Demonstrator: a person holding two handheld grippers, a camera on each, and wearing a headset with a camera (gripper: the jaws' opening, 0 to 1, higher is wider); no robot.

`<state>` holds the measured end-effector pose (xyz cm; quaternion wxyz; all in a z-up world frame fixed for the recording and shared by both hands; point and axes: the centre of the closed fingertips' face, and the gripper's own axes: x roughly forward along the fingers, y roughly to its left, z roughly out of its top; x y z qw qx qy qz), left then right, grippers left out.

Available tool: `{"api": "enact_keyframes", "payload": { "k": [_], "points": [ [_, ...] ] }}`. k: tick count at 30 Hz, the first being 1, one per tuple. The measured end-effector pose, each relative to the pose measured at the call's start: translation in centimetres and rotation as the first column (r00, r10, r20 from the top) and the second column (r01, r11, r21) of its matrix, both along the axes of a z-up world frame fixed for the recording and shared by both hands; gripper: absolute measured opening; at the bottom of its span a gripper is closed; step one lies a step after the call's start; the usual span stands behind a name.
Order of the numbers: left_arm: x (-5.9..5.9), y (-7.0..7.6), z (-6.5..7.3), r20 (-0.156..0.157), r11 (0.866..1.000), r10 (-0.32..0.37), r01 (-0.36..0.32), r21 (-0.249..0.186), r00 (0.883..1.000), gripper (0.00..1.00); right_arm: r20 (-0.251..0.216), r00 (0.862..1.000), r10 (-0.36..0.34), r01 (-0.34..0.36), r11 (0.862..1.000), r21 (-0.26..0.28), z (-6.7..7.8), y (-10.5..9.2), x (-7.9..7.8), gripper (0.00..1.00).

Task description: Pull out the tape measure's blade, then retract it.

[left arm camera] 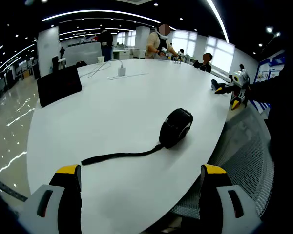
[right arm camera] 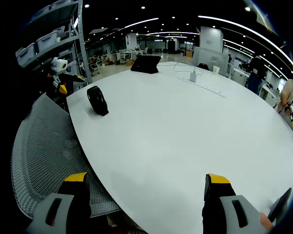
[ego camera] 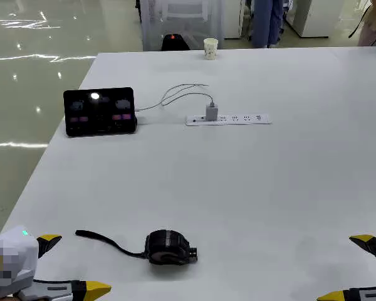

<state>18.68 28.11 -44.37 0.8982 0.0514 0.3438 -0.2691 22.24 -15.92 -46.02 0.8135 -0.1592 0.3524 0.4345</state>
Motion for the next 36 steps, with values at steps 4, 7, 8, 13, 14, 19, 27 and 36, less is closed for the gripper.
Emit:
{"api": "enact_keyframes", "payload": {
  "k": [4,7,8,13,14,19,27,36],
  "points": [
    [0.1,-0.1,0.0,0.001,1.0,-0.002,0.002,0.0,1.0,0.99,-0.002,1.0,-0.002,0.002,1.0,-0.002,-0.1,-0.2,0.0,0.97],
    [0.1,0.0,0.0,-0.001,1.0,-0.002,0.002,0.0,1.0,0.99,-0.001,1.0,-0.007,0.007,1.0,-0.003,-0.1,-0.3,0.1,0.97],
    [0.1,0.0,-0.1,-0.002,1.0,-0.002,0.002,-0.001,1.0,0.99,-0.002,1.0,-0.008,0.008,1.0,-0.002,-0.1,-0.3,0.1,0.96],
    [0.0,0.1,-0.3,-0.008,1.0,-0.004,0.004,0.002,1.0,0.99,-0.003,1.0,-0.01,0.01,1.0,-0.003,-0.2,-0.4,0.1,0.97],
    [0.0,0.1,-0.4,-0.009,1.0,-0.005,0.005,0.003,1.0,0.99,-0.005,1.0,-0.011,0.011,1.0,-0.004,-0.2,-0.3,0.1,0.97],
    [-0.2,0.0,-0.6,-0.024,1.0,-0.017,0.017,0.002,1.0,0.99,0.0,1.0,-0.003,0.003,1.0,-0.011,-0.4,-0.2,0.1,0.99],
    [-0.9,-0.7,-1.7,-0.079,0.998,-0.064,0.065,0.007,0.995,0.99,0.019,1.0,0.005,-0.005,1.0,-0.007,-0.5,-0.3,1.0,0.99],
    [-0.9,-1.4,-2.2,-0.106,0.994,-0.105,0.109,0.031,0.989,0.99,0.038,0.998,0.051,-0.051,0.999,-0.01,-0.6,0.8,1.6,0.99]
  ]
}}
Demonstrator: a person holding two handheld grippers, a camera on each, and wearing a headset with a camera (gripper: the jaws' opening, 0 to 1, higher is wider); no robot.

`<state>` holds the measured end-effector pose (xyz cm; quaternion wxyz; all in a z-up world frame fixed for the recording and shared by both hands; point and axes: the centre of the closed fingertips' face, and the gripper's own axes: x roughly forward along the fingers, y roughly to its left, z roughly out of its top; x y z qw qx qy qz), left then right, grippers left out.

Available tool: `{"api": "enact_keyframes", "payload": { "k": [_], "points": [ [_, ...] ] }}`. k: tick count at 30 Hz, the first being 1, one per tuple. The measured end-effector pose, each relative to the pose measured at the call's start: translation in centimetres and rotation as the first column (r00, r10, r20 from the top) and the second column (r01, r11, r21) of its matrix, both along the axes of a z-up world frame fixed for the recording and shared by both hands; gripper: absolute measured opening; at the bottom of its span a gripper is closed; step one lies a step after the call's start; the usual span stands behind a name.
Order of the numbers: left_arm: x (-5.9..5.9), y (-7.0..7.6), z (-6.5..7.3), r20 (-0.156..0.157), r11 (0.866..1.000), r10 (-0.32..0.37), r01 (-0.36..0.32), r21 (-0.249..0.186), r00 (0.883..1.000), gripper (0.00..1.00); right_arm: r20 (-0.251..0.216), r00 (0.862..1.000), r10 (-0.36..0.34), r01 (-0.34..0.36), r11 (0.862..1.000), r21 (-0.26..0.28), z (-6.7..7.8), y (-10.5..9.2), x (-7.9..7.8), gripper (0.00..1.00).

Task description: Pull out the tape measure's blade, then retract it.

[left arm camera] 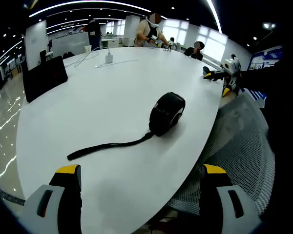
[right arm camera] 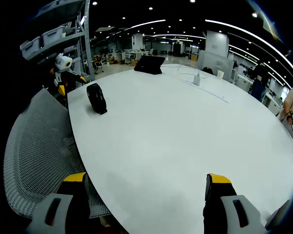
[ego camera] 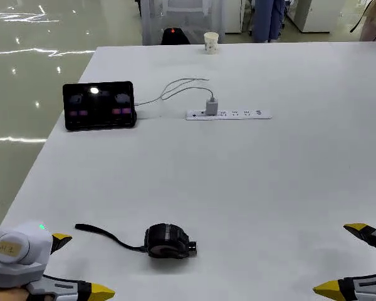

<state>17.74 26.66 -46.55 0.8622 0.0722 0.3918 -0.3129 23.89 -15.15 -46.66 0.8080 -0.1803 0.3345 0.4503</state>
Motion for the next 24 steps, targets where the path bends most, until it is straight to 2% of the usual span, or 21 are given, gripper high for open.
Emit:
{"api": "enact_keyframes", "payload": {
  "k": [2,3,6,8,10,11,12,16,18,19,21,23,24],
  "points": [
    [0.3,-0.1,0.0,0.006,1.0,-0.006,0.006,0.019,1.0,0.99,-0.009,1.0,0.0,0.0,1.0,0.005,0.1,0.4,0.1,0.99],
    [0.8,0.6,-0.1,0.029,0.998,-0.014,0.012,0.068,0.999,0.99,-0.009,1.0,0.0,0.0,1.0,0.012,0.2,0.7,0.2,0.99],
    [1.0,0.3,-0.2,0.016,0.998,-0.017,0.016,0.06,1.0,0.99,-0.003,1.0,0.011,-0.011,1.0,0.018,0.3,1.4,0.4,0.99],
    [1.5,0.1,0.0,0.027,0.998,-0.016,0.014,0.056,1.0,0.99,0.012,1.0,0.02,-0.02,1.0,0.017,0.4,1.8,0.7,0.99],
    [2.1,0.1,0.2,0.036,0.999,-0.005,0.003,0.04,0.999,0.99,-0.028,1.0,0.009,-0.009,1.0,0.025,0.2,2.1,0.8,0.99],
    [2.3,0.0,0.3,0.039,0.999,-0.001,0.0,0.033,0.999,0.99,-0.025,1.0,0.014,-0.013,1.0,0.026,0.2,2.3,0.9,0.99],
    [2.4,0.0,0.3,0.043,1.0,-0.001,-0.001,0.03,0.999,0.99,0.006,0.999,0.034,-0.034,0.999,0.041,0.5,2.8,1.1,0.99],
    [2.8,-0.1,0.4,0.06,0.999,-0.008,0.005,0.048,0.998,0.99,-0.001,0.999,0.042,-0.042,0.998,0.045,0.4,3.5,1.2,0.99],
    [3.3,-0.1,0.5,0.089,0.998,-0.022,0.017,0.066,0.996,0.99,0.01,0.999,0.053,-0.053,0.998,0.039,0.3,4.0,1.4,0.99],
    [3.3,-0.3,0.3,0.087,0.997,-0.031,0.025,0.07,0.996,0.99,0.003,0.998,0.056,-0.056,0.998,0.033,0.2,4.3,1.5,0.99],
    [3.0,-0.8,-0.1,0.045,0.997,-0.048,0.045,0.061,0.998,0.99,0.002,0.998,0.066,-0.066,0.997,0.037,0.3,5.0,1.5,0.99],
    [3.3,-1.2,-0.1,0.064,0.996,-0.059,0.055,0.066,0.996,0.99,0.004,0.997,0.073,-0.073,0.997,0.041,0.3,5.6,1.7,0.99],
    [3.4,-1.4,-0.2,0.058,0.996,-0.063,0.059,0.063,0.996,0.99,0.005,0.997,0.076,-0.076,0.996,0.042,0.2,5.9,1.7,0.99]
  ]
}}
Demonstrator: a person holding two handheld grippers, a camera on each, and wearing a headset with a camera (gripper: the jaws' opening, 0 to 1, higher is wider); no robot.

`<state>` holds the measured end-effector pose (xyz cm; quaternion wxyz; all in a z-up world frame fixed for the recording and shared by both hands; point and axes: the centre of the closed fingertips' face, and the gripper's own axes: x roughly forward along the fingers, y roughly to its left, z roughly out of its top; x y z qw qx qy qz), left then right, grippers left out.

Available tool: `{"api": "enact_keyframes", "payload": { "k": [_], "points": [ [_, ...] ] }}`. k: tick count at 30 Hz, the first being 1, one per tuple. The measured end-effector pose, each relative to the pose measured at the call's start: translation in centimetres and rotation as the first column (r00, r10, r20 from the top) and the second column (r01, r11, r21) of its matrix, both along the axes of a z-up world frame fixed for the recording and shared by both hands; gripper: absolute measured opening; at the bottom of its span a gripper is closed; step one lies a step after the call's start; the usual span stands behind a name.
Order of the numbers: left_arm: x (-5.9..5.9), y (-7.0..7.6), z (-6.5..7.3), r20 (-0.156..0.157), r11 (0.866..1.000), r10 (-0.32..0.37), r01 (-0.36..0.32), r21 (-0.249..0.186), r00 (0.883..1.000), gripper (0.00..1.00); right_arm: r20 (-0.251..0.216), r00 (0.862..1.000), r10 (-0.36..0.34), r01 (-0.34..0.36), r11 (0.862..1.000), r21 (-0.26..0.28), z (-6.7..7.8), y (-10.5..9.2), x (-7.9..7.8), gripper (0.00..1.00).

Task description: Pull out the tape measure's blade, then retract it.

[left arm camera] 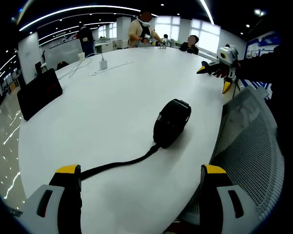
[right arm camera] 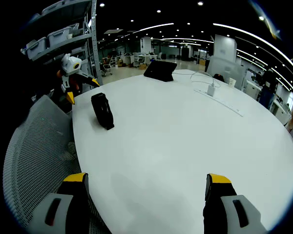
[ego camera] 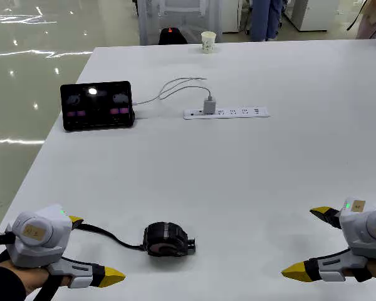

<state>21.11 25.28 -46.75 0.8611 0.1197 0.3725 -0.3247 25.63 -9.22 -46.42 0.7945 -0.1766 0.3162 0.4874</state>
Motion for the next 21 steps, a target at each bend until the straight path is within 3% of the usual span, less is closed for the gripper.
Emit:
{"api": "enact_keyframes", "payload": {
  "k": [6,9,12,15,21],
  "points": [
    [0.7,-1.1,0.0,0.001,0.999,-0.042,0.042,-0.018,0.999,0.99,-0.008,0.999,0.036,-0.036,0.999,0.003,-0.2,1.9,0.1,0.99],
    [0.7,-2.2,-0.1,-0.021,0.996,-0.08,0.079,-0.04,0.997,0.99,-0.005,0.998,0.065,-0.065,0.998,-0.011,-0.5,2.6,0.1,0.99],
    [1.1,-2.4,-0.1,-0.013,0.995,-0.103,0.103,-0.017,0.995,0.99,0.003,0.997,0.08,-0.08,0.997,-0.018,-0.5,3.1,0.3,0.94],
    [1.5,-2.9,0.1,-0.005,0.993,-0.12,0.12,-0.02,0.993,0.99,0.0,0.996,0.088,-0.088,0.996,-0.018,-0.7,3.6,0.5,0.96],
    [2.1,-3.9,0.2,-0.015,0.987,-0.161,0.161,-0.015,0.987,0.99,-0.009,0.994,0.109,-0.11,0.994,-0.017,-1.0,4.9,0.9,0.95]
  ]
}}
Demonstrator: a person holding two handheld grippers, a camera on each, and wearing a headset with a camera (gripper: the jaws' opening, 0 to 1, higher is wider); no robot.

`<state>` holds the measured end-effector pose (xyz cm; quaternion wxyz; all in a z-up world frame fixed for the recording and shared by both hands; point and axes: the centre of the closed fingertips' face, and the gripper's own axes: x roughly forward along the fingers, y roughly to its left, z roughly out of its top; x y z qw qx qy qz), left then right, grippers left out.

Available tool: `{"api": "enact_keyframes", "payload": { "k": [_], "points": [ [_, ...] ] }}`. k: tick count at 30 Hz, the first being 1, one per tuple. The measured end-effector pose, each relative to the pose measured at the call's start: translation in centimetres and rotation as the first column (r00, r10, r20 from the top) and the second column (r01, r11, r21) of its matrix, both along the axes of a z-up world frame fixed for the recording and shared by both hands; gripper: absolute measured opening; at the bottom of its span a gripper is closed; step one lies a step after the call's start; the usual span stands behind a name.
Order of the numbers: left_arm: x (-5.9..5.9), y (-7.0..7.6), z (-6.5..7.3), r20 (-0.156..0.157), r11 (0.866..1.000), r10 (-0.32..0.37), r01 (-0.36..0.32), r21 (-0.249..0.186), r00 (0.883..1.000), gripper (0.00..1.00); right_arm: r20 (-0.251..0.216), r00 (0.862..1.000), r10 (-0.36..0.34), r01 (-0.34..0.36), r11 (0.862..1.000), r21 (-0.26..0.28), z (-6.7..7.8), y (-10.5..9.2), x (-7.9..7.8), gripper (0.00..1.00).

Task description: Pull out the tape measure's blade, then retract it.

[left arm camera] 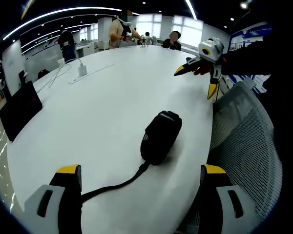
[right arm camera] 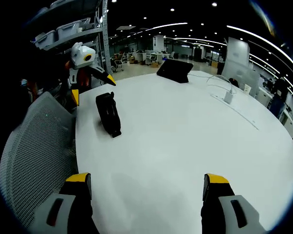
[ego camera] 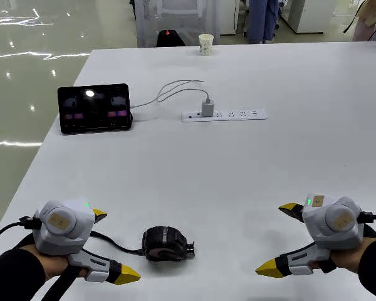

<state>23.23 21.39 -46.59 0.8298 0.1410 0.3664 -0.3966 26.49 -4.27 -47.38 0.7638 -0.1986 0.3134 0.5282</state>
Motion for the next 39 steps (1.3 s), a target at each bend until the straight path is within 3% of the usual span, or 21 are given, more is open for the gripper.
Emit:
{"api": "enact_keyframes", "payload": {
  "k": [9,14,23,29,32,33,34,39],
  "points": [
    [0.7,-2.0,-0.1,0.003,0.997,-0.078,0.078,0.02,0.997,0.97,-0.004,0.997,0.076,-0.077,0.997,-0.017,-0.7,2.6,-0.1,0.96],
    [0.6,-3.3,-0.2,0.004,0.987,-0.157,0.157,0.038,0.988,0.97,-0.003,0.992,0.128,-0.128,0.992,-0.02,-0.7,4.4,-0.4,0.95],
    [1.0,-5.3,-0.4,-0.01,0.973,-0.218,0.219,0.074,0.976,0.9,-0.014,0.978,0.208,-0.209,0.976,-0.062,-1.5,6.8,-1.0,0.93],
    [1.4,-6.4,-0.7,-0.004,0.951,-0.284,0.282,0.128,0.959,0.84,-0.022,0.974,0.224,-0.225,0.972,-0.07,-2.1,7.4,-1.0,0.89],
    [1.7,-6.7,-1.2,-0.007,0.937,-0.314,0.311,0.16,0.949,0.81,0.004,0.967,0.254,-0.253,0.966,-0.062,-2.0,8.0,-0.8,0.83],
    [1.6,-6.8,-1.4,-0.019,0.932,-0.324,0.323,0.167,0.946,0.77,0.002,0.967,0.255,-0.254,0.965,-0.061,-2.0,8.2,-0.8,0.82],
    [1.2,-6.9,-1.6,-0.051,0.922,-0.346,0.35,0.168,0.937,0.7,0.0,0.967,0.256,-0.255,0.965,-0.059,-2.1,8.5,-0.7,0.82],
    [1.3,-7.5,-2.3,-0.059,0.912,-0.364,0.369,0.182,0.929,0.64,0.001,0.954,0.3,-0.299,0.952,-0.062,-2.3,9.7,-1.0,0.76]
  ]
}}
